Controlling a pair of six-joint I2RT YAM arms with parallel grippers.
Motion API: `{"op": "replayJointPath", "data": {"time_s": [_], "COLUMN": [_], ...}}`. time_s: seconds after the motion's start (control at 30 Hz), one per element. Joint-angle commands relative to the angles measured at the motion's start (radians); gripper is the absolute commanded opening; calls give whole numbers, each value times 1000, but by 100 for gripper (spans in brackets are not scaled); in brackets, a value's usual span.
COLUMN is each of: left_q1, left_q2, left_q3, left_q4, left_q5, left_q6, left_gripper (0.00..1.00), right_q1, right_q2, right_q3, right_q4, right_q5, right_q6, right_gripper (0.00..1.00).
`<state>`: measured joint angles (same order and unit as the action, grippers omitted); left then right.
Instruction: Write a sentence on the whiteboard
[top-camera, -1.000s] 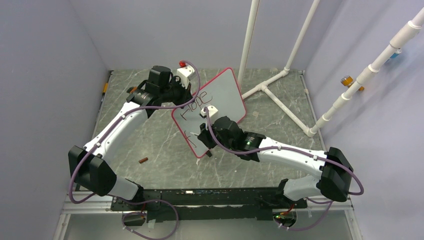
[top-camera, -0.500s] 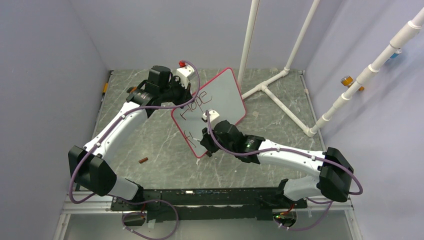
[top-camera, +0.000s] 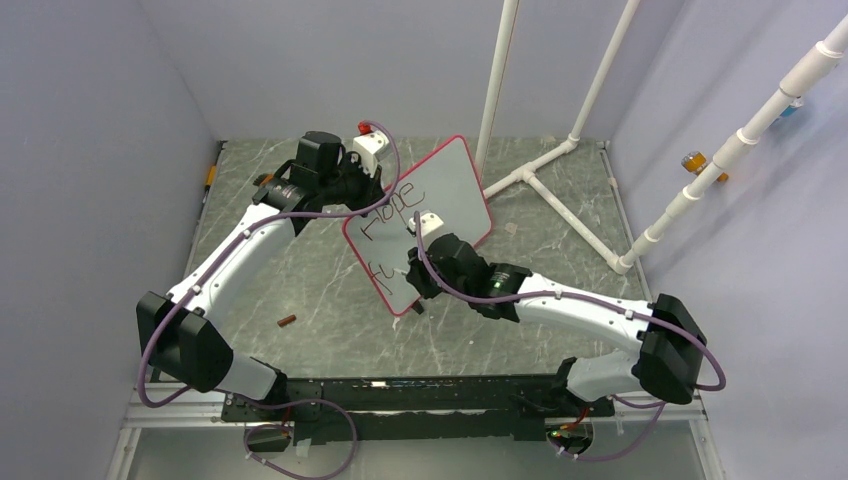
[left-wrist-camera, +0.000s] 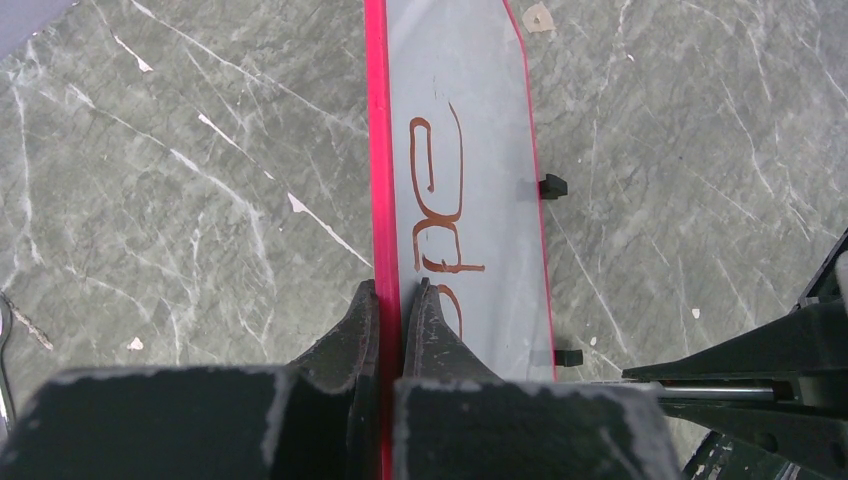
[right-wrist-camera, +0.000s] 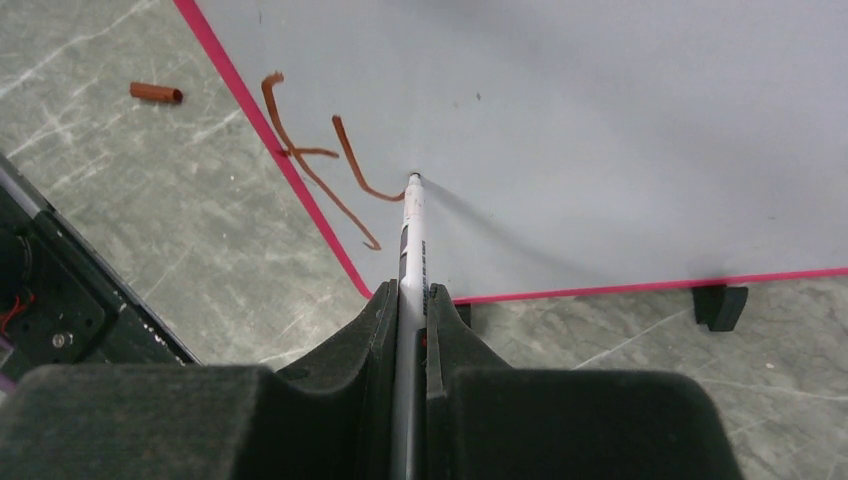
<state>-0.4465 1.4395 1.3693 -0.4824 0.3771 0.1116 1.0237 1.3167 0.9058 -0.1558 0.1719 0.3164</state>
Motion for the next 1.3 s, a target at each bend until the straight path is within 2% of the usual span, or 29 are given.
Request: {"op": "replayJointPath", "data": {"time_s": [0.0, 0.7, 0.93, 1.27], "left_q1": [-7, -10, -11, -11], "left_q2": [2, 3, 2, 1], "left_q3": [-7, -10, -10, -9], "left_q4": [-62, -64, -64, -62], "left_q5": [-70, -72, -73, -73], "left_q6": [116, 115, 116, 117], "left_gripper": [0, 0, 0, 0], "right_q1": [-19, -29, -39, -39], "right_q2": [24, 76, 71, 34], "right_q3": [84, 182, 164, 46], "right_q4": [51, 73, 76, 84], "right_q5": [49, 52, 32, 26], "right_q6": [-19, -31, -21, 14], "right_gripper": [0, 0, 0, 0]}}
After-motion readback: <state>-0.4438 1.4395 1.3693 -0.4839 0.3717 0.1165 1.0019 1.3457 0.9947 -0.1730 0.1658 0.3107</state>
